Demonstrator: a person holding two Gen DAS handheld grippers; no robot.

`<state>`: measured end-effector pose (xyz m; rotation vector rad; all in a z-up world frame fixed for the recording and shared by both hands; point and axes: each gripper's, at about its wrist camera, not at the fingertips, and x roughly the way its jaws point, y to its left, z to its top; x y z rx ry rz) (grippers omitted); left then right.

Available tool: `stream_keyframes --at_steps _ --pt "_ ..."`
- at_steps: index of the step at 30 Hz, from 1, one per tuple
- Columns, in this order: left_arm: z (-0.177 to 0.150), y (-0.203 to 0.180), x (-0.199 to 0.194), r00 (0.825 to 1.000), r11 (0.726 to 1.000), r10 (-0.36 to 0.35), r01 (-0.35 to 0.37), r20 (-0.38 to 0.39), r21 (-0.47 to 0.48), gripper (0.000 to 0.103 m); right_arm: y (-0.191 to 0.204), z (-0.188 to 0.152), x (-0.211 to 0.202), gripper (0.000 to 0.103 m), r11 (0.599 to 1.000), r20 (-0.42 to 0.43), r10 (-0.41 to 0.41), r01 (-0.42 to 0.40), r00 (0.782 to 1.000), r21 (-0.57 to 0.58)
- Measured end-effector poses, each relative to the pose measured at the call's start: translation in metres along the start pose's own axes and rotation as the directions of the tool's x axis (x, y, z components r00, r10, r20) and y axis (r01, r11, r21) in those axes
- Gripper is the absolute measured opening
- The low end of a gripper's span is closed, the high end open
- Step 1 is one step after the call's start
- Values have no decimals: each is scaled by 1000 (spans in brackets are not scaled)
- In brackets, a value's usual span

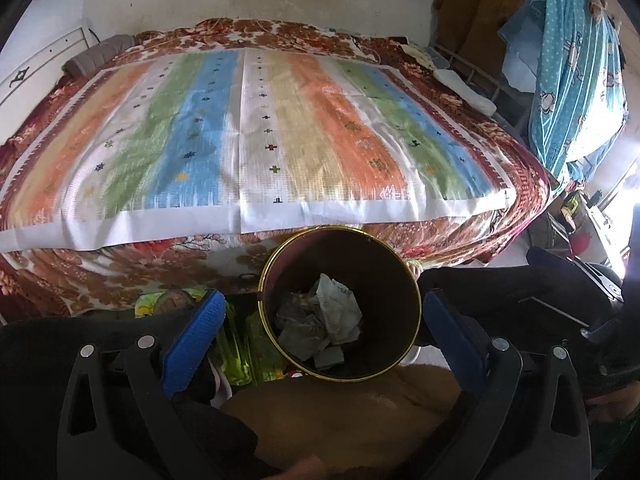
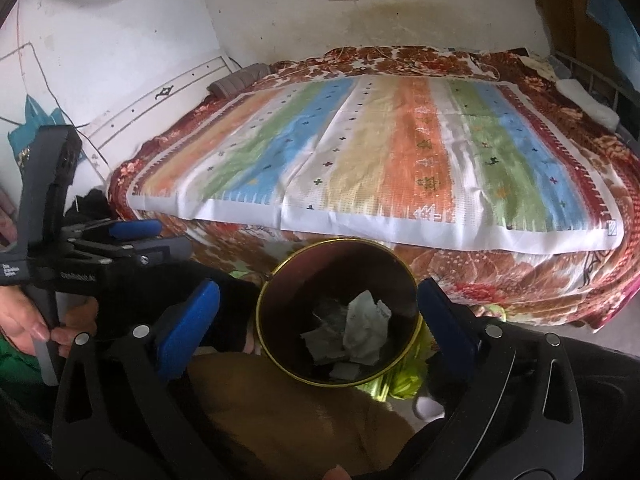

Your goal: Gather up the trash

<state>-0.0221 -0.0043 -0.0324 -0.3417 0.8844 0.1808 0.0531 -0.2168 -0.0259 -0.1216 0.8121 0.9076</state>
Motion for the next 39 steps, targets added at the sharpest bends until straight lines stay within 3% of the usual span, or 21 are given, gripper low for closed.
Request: stream_keyframes --at_steps 11,39 --pt "-3 -7 -4 999 999 -22 21 31 30 97 3 0 3 94 1000 -9 7 -7 1000 -4" --pt "-6 -10 2 999 998 -43 42 10 36 97 5 1 2 94 1000 -6 28 -28 1000 -9"
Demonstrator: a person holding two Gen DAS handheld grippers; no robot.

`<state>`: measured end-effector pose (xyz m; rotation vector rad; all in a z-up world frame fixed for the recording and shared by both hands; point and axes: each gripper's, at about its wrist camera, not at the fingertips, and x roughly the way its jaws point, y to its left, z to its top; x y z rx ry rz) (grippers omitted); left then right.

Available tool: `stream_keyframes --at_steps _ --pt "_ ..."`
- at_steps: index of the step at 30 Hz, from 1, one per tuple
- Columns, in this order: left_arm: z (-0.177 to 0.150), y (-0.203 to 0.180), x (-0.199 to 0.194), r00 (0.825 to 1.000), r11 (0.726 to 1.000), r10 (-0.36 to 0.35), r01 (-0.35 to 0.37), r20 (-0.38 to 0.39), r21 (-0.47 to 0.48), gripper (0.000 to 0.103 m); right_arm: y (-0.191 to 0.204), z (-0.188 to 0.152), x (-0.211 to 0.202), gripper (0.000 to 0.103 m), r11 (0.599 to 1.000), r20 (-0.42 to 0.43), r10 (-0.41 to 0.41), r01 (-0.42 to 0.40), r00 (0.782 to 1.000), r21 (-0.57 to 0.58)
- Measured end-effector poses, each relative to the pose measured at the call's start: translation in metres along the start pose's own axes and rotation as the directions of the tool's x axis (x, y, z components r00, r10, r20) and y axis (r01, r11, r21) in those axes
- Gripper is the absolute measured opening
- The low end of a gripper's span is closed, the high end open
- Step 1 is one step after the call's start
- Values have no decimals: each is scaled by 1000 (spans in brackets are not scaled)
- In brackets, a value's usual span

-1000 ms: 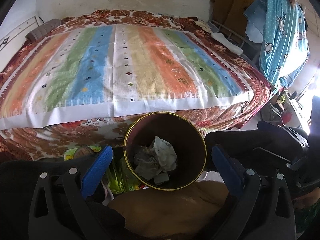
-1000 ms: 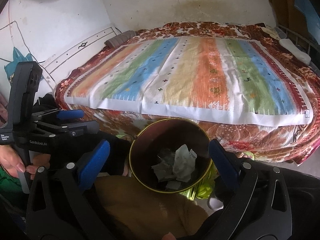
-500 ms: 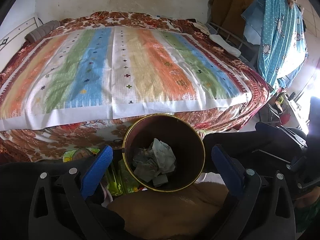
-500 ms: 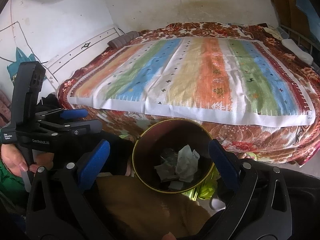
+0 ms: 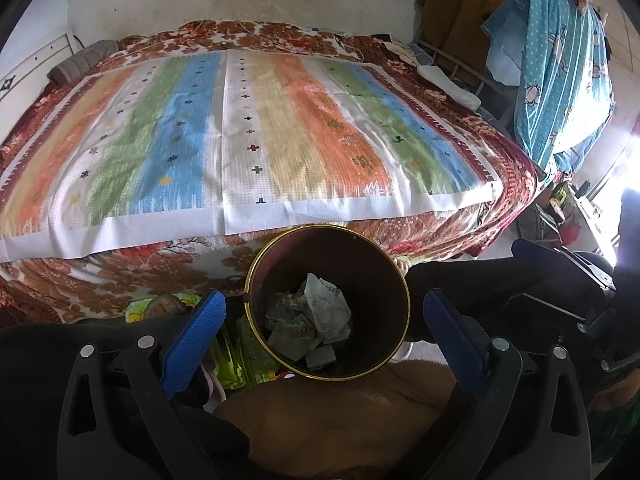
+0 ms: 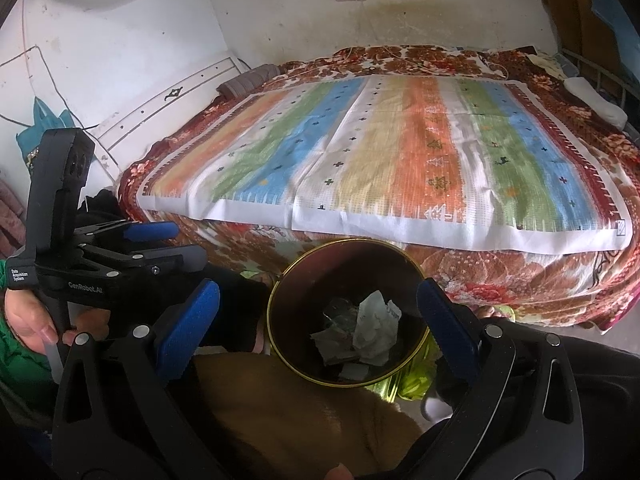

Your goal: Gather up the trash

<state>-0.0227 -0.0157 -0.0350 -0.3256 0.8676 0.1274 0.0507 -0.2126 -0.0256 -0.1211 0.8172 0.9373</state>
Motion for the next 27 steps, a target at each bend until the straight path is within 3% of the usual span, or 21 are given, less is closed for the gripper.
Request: stream_keyframes --at_steps 27 --pt "-4 -3 -5 1000 1000 -12 12 -3 -2 97 6 -1 2 94 1000 -3 8 -8 1000 -3"
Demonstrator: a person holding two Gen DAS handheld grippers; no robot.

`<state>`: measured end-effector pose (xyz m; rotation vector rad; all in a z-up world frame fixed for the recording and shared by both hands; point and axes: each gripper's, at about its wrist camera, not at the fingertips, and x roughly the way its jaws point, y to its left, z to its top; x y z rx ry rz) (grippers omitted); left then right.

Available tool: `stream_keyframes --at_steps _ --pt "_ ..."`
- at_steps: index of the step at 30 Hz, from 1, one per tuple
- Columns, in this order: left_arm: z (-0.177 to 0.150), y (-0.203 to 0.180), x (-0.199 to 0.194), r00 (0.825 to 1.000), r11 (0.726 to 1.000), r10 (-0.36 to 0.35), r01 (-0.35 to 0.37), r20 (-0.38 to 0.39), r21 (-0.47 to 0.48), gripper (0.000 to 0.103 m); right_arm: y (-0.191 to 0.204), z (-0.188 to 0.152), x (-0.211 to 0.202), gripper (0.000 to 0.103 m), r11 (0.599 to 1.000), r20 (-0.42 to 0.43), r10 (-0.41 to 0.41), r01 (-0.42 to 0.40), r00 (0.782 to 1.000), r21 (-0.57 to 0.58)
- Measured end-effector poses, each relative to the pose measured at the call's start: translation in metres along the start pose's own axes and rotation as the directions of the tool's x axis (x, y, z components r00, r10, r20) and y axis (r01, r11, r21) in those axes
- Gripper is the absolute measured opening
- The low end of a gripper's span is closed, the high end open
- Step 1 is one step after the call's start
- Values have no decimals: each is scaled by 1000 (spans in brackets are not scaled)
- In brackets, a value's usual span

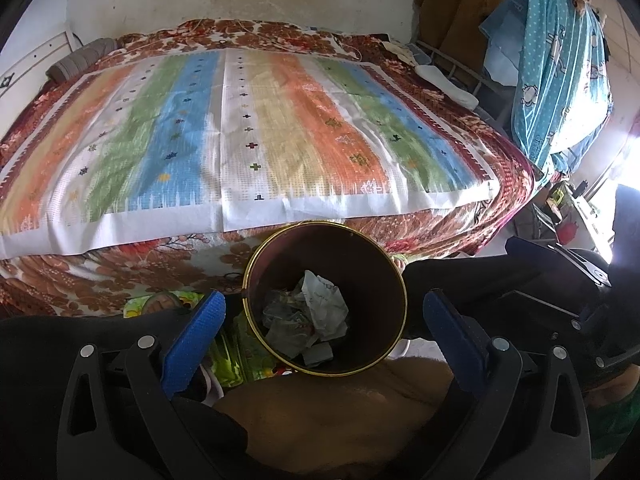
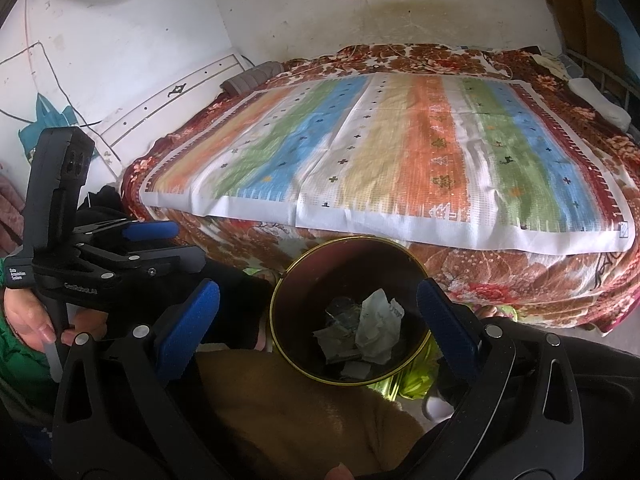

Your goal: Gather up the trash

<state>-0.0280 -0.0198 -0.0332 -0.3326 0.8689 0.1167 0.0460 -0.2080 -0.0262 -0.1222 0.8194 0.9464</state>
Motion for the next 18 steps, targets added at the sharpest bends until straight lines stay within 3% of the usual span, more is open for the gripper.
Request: stream_keyframes --at_steps 18 --pt "1 0 0 1000 1000 1 -1 0 0 97 5 -1 2 94 1000 -4 3 -3 1000 0"
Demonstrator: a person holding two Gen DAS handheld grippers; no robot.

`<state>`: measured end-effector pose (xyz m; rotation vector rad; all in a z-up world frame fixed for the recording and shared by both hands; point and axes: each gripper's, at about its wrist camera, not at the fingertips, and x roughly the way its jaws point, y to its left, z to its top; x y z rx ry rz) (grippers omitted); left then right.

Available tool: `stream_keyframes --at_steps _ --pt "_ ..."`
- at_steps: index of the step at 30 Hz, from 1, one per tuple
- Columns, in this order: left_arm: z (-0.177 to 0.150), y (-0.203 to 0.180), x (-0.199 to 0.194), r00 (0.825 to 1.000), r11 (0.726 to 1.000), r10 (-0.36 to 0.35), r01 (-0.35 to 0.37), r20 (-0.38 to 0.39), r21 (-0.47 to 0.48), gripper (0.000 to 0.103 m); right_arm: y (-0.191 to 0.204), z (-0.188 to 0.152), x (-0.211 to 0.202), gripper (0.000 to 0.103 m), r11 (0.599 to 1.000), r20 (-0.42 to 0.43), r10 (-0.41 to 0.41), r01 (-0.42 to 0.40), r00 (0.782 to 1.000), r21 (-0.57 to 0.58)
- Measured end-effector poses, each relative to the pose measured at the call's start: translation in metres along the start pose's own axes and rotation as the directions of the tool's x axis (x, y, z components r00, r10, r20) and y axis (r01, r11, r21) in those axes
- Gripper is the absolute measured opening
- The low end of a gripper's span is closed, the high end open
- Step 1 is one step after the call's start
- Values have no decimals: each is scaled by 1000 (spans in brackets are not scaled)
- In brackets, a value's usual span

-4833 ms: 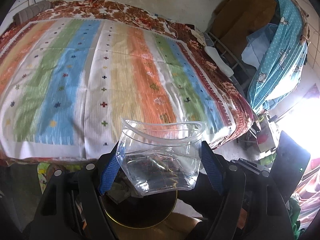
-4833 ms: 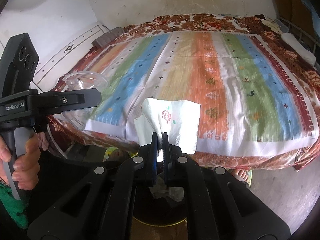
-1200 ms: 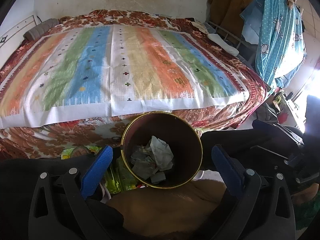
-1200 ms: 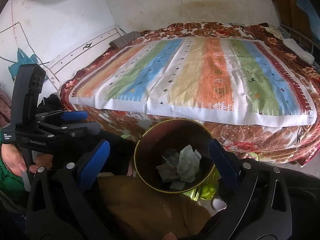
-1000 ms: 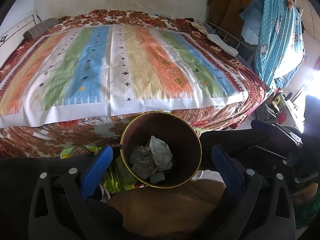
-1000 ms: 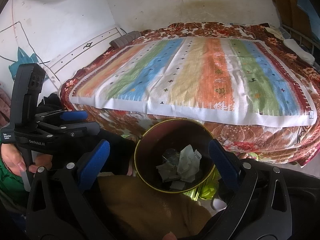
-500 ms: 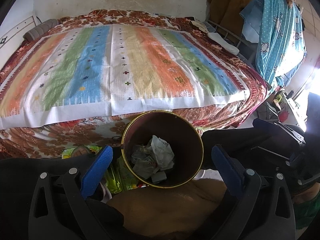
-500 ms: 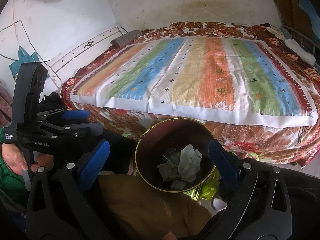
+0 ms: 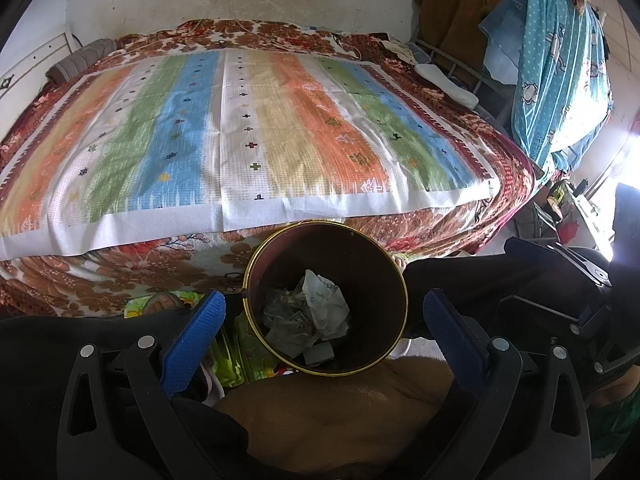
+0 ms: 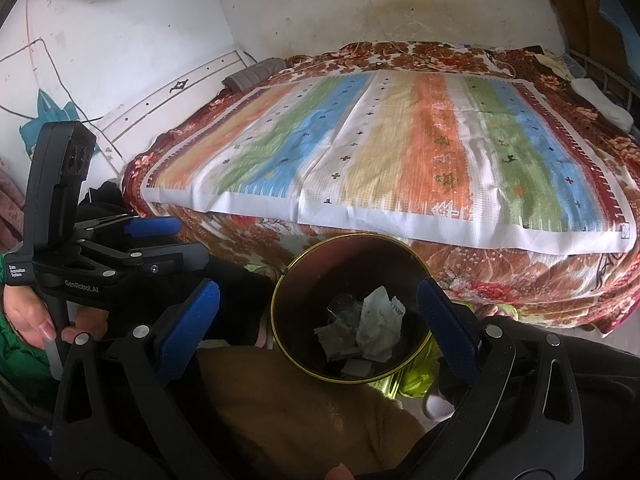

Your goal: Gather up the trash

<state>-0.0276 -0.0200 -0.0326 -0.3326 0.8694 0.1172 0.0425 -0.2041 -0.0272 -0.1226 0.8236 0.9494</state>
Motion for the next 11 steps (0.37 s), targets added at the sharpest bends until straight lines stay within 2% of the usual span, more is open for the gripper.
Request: stream_keyframes --at_steps 11 --pt "0 7 2 1000 1000 8 -8 -8 -5 97 -1 0 0 94 1000 0 0 0 1000 1"
